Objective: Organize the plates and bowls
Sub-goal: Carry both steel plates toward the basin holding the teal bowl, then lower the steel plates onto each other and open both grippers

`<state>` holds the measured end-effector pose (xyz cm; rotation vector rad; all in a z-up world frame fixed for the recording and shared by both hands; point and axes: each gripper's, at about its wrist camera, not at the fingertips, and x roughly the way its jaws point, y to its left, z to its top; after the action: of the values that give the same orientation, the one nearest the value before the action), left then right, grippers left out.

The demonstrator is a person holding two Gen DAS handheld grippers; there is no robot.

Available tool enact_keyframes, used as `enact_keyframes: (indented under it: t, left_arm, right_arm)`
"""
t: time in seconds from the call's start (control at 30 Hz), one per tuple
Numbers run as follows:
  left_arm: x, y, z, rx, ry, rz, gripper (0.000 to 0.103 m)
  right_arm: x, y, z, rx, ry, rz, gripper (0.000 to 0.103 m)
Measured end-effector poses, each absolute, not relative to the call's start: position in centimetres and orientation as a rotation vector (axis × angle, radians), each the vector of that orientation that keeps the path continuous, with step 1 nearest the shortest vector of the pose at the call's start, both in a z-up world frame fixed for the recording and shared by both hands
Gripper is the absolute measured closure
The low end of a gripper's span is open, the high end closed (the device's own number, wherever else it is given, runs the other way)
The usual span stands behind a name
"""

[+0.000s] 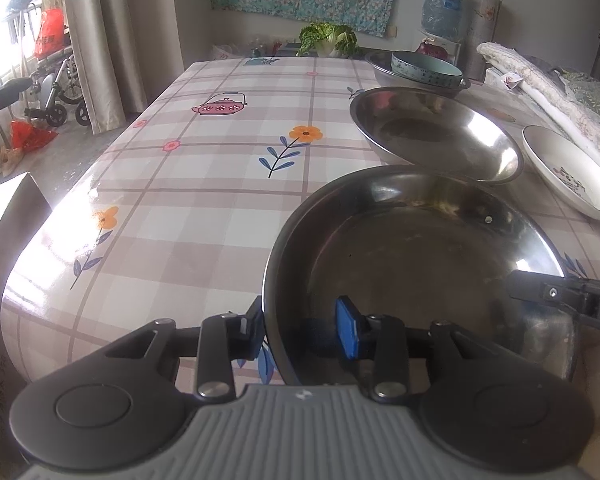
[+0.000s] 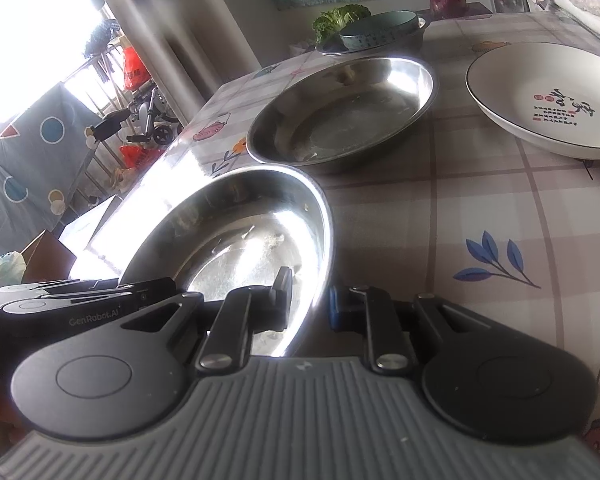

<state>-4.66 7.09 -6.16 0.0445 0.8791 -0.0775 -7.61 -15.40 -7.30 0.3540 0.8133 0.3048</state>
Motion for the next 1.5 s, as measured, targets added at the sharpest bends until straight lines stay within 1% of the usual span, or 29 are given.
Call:
enact_keyframes:
  t: [0.8, 1.5]
  left_arm:
    - [-4.1, 7.7, -4.2, 0.030, 0.817, -0.097, 0.066]
    - [-2.3, 5.1, -2.3, 0.057, 0.763, -0.139, 0.066]
  right_arm:
    - [-8.4, -15.2, -5.9, 0.374, 0.770, 0.290, 0.085]
    - [-8.0, -17.6, -4.1, 0.413, 0.712, 0.241, 0.085]
